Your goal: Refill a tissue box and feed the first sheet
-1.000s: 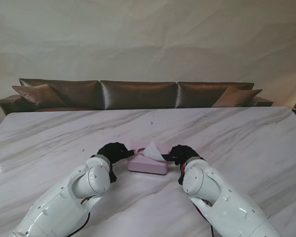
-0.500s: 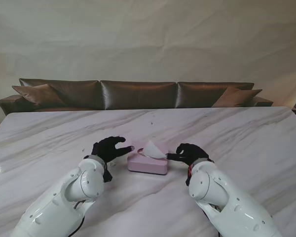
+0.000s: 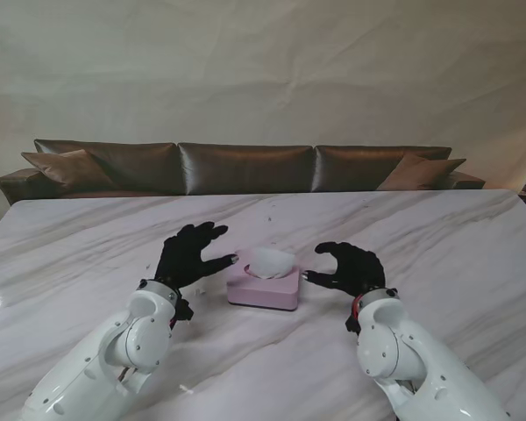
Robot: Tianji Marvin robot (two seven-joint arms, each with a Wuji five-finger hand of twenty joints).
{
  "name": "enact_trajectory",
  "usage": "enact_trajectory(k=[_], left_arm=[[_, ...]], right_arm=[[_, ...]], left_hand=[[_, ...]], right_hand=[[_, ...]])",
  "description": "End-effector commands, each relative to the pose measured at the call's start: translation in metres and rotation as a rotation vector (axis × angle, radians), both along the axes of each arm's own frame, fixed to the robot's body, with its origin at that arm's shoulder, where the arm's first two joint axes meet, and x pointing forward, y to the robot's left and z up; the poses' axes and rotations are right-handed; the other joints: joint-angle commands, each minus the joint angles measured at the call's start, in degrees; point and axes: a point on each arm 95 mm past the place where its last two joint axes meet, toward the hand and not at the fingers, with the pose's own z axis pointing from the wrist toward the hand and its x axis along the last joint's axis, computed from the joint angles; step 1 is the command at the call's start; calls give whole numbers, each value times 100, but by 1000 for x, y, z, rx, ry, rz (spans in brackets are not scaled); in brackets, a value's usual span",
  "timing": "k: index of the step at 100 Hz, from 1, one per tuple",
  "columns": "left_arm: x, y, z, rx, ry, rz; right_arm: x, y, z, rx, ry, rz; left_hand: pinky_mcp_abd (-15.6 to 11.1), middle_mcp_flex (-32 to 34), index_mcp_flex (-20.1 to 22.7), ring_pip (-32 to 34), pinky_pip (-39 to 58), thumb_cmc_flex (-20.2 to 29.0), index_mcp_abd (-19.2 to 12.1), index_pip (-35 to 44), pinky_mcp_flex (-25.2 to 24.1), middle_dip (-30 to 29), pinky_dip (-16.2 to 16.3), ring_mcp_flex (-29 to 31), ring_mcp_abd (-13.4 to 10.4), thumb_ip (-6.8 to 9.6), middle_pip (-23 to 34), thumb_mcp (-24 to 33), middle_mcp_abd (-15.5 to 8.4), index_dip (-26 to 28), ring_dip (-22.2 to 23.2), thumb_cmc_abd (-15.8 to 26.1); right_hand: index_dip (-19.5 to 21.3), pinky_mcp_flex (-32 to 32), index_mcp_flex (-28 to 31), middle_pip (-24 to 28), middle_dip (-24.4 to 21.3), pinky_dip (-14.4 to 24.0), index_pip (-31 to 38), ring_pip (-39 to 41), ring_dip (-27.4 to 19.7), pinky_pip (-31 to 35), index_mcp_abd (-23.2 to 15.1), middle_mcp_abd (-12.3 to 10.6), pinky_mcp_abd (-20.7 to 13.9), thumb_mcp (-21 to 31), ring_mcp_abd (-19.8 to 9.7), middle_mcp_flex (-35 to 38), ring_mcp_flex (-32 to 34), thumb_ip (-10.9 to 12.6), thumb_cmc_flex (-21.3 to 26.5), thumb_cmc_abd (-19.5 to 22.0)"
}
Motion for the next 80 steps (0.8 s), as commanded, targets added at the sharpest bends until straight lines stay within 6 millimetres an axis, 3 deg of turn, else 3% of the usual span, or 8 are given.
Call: enact_trajectory(k=[1,26,54,80], left_arm=[[-5,0,-1,5,-5,-14],[-25,3,-1,61,-68,-32],[-49,4,-10,68,-53,-36],[-59,3,-12,71,-37,-29]], right_arm=[[-8,-1,-2,-20,-3,16],[-29,-8,3,-86,-103,71],[-47,-13,-2,-93,-103,80],[-55,-13,-5,-91,-93,85]], left_hand=[[-61,-201,-78,-50,-471,-198,-115,-108,-97,-26,-73,-117,-171,-165,-58,83,-112,-136,-59,-31],[207,4,46,316,17,-110,147,179,-124,80,283,31,24,-129,110,171,4,-81,49,-118],[281,163,94,423,355,-47,319,363,-142,134,409,309,98,-115,198,188,96,-30,115,-98],[270,237,98,460,783,-40,381,409,-156,158,558,417,161,-107,222,174,149,-23,193,-36]], right_hand=[[-34,-33,-214,-45,-111,-97,-32,-102,-127,-117,-169,-244,-258,81,-218,-169,-82,-180,-183,-5],[-60,123,-229,115,-141,-216,388,-8,-223,-20,-101,-288,-267,119,-249,-18,117,-99,-77,-108],[-105,225,-218,160,-146,-221,530,35,-211,84,1,-224,-284,133,-260,-96,223,-37,28,-152],[-147,255,-216,188,-159,-237,603,29,-213,121,46,-186,-312,117,-277,-125,249,4,73,-166]])
